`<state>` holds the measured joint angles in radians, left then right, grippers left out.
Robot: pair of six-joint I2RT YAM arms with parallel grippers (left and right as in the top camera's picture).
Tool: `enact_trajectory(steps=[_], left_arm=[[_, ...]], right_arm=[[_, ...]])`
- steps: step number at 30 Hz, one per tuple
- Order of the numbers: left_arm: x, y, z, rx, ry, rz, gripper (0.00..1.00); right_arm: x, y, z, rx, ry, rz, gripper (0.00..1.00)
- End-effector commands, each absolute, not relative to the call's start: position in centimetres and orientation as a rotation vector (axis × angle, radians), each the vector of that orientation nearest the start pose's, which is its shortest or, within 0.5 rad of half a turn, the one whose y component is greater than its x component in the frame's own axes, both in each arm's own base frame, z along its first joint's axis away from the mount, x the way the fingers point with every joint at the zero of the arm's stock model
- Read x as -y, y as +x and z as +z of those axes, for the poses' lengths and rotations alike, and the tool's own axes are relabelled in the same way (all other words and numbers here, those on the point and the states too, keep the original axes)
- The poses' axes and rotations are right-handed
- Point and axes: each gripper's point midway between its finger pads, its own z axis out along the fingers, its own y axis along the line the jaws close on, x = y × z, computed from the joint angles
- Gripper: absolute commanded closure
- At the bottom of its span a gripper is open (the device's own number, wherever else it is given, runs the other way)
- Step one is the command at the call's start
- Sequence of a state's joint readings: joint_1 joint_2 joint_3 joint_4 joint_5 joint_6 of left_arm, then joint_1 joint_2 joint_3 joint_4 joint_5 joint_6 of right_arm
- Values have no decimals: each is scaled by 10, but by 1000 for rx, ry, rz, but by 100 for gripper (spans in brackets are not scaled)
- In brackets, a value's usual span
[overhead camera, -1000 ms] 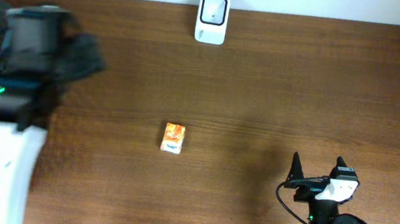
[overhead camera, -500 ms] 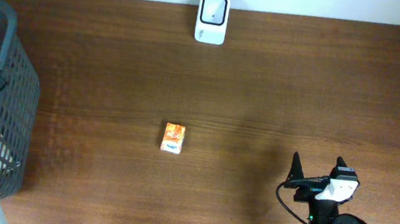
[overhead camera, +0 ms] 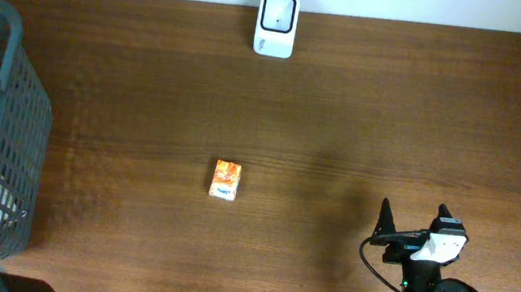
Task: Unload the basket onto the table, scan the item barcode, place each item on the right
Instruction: 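Reach the left gripper back into the basket and grasp the red bag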
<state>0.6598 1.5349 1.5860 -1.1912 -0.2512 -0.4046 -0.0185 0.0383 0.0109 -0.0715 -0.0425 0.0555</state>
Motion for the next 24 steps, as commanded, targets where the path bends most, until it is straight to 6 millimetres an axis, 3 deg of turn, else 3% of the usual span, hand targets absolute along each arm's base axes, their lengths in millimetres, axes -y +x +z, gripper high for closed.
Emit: enact_trajectory(steps=[1, 6, 19, 24], left_arm=[[-250, 254, 211, -2401, -1430, 366, 3], [-259, 246, 197, -2410, -1475, 373, 5], [-287, 200, 123, -2430, -1590, 414, 11], [-306, 188, 106, -2451, -1544, 555, 16]], right_arm=[[-5, 247, 149, -1677, 24, 76, 1], [-5, 247, 150, -1677, 24, 76, 1], [-5, 247, 149, -1677, 24, 75, 1], [-5, 247, 150, -1677, 25, 75, 1]])
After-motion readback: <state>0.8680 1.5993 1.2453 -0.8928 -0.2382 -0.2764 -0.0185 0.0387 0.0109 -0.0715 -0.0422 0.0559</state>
